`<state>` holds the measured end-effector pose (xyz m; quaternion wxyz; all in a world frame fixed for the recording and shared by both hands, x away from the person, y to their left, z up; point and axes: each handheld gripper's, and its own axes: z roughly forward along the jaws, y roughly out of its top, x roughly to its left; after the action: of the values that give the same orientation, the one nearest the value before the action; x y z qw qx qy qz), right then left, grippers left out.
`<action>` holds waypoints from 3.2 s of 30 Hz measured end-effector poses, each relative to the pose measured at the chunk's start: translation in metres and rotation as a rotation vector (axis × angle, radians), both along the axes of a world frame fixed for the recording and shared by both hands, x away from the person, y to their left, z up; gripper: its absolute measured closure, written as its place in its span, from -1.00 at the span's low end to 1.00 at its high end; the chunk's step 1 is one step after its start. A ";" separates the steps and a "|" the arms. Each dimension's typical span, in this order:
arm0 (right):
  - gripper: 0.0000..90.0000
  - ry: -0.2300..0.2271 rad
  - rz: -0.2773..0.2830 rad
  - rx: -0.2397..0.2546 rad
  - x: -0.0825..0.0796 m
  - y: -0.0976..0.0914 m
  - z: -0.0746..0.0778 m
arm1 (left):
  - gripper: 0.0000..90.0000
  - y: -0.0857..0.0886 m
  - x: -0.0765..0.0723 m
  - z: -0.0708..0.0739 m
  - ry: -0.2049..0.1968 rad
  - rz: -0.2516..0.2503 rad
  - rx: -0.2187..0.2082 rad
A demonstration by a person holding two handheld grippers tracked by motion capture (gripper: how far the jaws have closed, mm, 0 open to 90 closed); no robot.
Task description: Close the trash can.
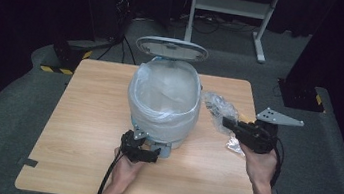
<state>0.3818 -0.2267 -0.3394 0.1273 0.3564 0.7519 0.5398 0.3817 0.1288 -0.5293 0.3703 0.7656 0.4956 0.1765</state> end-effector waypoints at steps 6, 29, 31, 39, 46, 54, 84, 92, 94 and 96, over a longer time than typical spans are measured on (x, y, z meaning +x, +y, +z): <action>0.88 -0.017 0.021 -0.006 0.002 0.006 0.008 | -0.98 0.000 0.000 0.000 0.000 0.000 0.000; 0.88 -0.020 0.139 0.037 0.012 0.035 0.026 | -0.98 0.000 0.000 0.000 0.000 0.000 -0.001; 0.88 -0.019 0.149 0.041 0.013 0.038 0.027 | -0.98 0.000 0.000 0.000 0.000 0.000 -0.001; 0.88 -0.014 0.169 0.038 0.022 0.049 0.032 | -0.98 0.000 0.000 0.000 -0.003 0.001 0.000; 0.88 -0.013 0.177 0.046 0.031 0.060 0.035 | -0.98 0.000 0.000 0.000 -0.003 0.001 0.000; 0.87 -0.007 0.179 0.044 0.039 0.072 0.035 | -0.98 0.000 0.000 0.000 -0.002 0.000 0.001; 0.81 0.019 0.185 -0.012 0.066 0.108 0.028 | -0.98 0.000 0.000 0.000 -0.002 0.001 0.000; 0.78 0.033 0.183 -0.025 0.071 0.112 0.025 | -0.98 0.000 0.000 0.000 -0.002 0.001 -0.001; 0.75 0.039 0.181 -0.028 0.073 0.113 0.024 | -0.98 0.000 0.000 0.000 -0.001 0.001 -0.001; 0.69 0.042 0.178 -0.032 0.074 0.114 0.022 | -0.98 0.000 0.000 0.000 0.000 0.001 -0.003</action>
<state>0.4559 -0.1131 -0.3169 0.0685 0.2973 0.7918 0.5292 0.3817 0.1287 -0.5294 0.3712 0.7650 0.4961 0.1758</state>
